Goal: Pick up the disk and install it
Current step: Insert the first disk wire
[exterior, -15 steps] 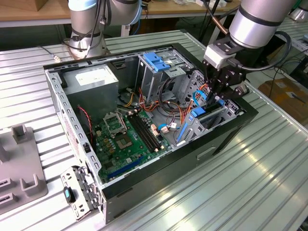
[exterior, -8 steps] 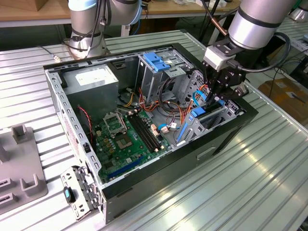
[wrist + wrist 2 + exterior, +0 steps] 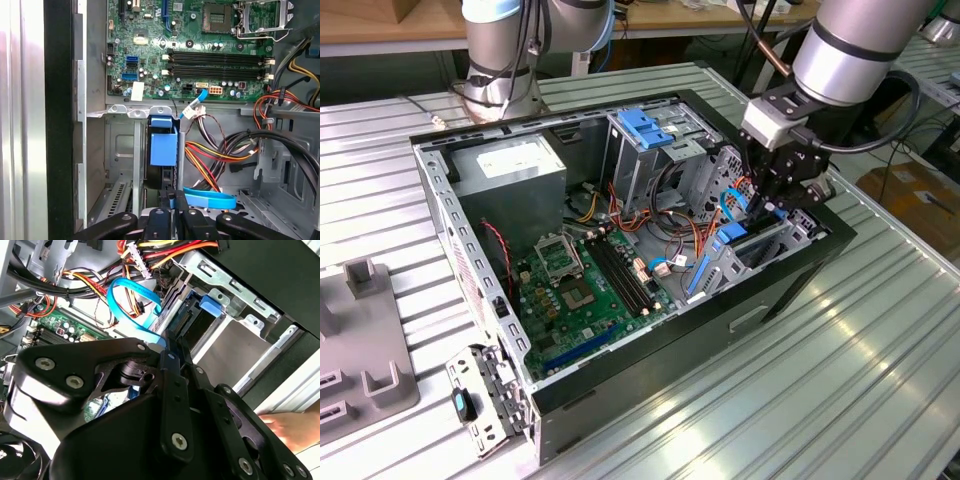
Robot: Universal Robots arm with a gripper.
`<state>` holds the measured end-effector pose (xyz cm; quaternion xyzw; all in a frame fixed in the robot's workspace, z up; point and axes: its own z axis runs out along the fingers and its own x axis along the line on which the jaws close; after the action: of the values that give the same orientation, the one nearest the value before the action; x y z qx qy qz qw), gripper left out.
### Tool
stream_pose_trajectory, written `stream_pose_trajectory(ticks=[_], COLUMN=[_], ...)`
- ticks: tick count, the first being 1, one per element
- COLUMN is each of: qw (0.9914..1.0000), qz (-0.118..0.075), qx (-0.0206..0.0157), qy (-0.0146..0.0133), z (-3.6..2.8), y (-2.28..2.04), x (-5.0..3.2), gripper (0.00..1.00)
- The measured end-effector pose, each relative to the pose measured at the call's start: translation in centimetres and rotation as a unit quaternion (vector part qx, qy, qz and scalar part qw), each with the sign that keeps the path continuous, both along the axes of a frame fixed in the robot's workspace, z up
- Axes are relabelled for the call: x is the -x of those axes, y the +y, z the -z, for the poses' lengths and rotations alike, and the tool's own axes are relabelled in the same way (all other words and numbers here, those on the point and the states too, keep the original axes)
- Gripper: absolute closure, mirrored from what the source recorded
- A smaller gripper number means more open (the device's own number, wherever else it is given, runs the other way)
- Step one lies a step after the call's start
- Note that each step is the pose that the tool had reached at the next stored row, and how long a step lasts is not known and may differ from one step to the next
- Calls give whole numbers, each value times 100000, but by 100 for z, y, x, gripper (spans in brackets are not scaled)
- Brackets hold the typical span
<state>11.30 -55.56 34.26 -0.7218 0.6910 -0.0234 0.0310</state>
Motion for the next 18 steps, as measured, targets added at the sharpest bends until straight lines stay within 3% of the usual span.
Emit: stream_pose_trajectory(ticks=[7, 11, 14, 18], qw=[100000, 100000, 100000, 100000], qz=[1, 1, 1, 1], qx=[-37, -10, -5, -4], qy=[-2, -1, -1, -3], z=[7, 5, 5, -70], y=[0, 0, 0, 0], x=[0, 0, 0, 0], gripper=[83, 64, 64, 64])
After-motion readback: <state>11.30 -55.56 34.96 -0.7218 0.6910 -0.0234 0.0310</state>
